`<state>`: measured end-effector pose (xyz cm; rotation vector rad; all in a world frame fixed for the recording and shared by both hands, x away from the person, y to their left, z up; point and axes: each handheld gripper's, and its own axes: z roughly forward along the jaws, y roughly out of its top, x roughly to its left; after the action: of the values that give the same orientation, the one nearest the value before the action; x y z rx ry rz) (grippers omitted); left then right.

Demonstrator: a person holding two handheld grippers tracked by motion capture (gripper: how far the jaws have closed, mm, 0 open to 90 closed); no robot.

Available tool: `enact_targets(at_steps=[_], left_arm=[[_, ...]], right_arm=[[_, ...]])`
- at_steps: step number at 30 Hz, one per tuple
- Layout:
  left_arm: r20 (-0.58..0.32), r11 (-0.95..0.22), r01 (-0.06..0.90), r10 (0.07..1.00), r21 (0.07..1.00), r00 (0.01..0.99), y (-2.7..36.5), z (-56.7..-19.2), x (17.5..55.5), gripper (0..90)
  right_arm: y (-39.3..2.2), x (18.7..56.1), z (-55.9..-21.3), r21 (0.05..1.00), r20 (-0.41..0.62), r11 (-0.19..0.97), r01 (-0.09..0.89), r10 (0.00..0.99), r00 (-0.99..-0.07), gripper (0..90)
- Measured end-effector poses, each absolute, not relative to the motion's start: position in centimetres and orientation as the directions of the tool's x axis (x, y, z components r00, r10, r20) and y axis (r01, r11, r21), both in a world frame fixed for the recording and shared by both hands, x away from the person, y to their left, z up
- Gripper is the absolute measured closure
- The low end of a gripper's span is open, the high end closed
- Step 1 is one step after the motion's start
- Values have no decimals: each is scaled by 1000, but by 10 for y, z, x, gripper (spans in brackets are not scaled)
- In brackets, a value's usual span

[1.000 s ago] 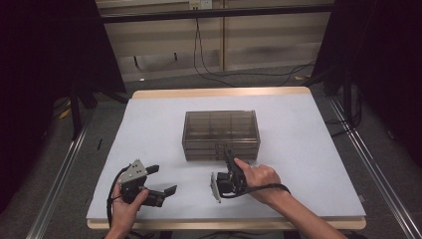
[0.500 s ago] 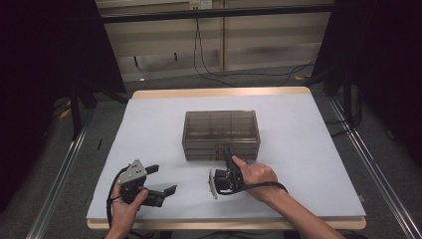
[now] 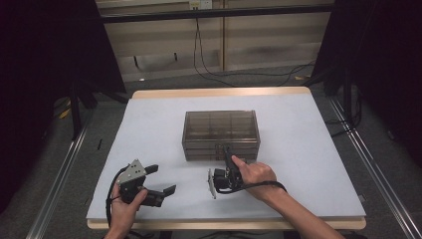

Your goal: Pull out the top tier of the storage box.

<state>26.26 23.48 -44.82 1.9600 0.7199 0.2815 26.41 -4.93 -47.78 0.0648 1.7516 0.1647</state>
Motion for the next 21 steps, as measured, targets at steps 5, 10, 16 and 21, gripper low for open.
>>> enact_targets(at_steps=[5,10,16,21], left_arm=[[-109,-334,369,596,867,795,234,-449,263,31],[-106,-337,366,594,867,797,234,-449,263,31],[-108,-333,369,599,868,794,233,-449,264,31],[-103,-340,364,592,867,799,233,-449,264,32]], right_arm=[[-48,264,-479,136,-977,990,-45,126,-174,815],[-47,262,-481,172,-969,985,-13,167,-180,816],[-46,262,-479,170,-969,985,-13,164,-184,816],[-46,261,-477,169,-967,986,-13,163,-193,816]])
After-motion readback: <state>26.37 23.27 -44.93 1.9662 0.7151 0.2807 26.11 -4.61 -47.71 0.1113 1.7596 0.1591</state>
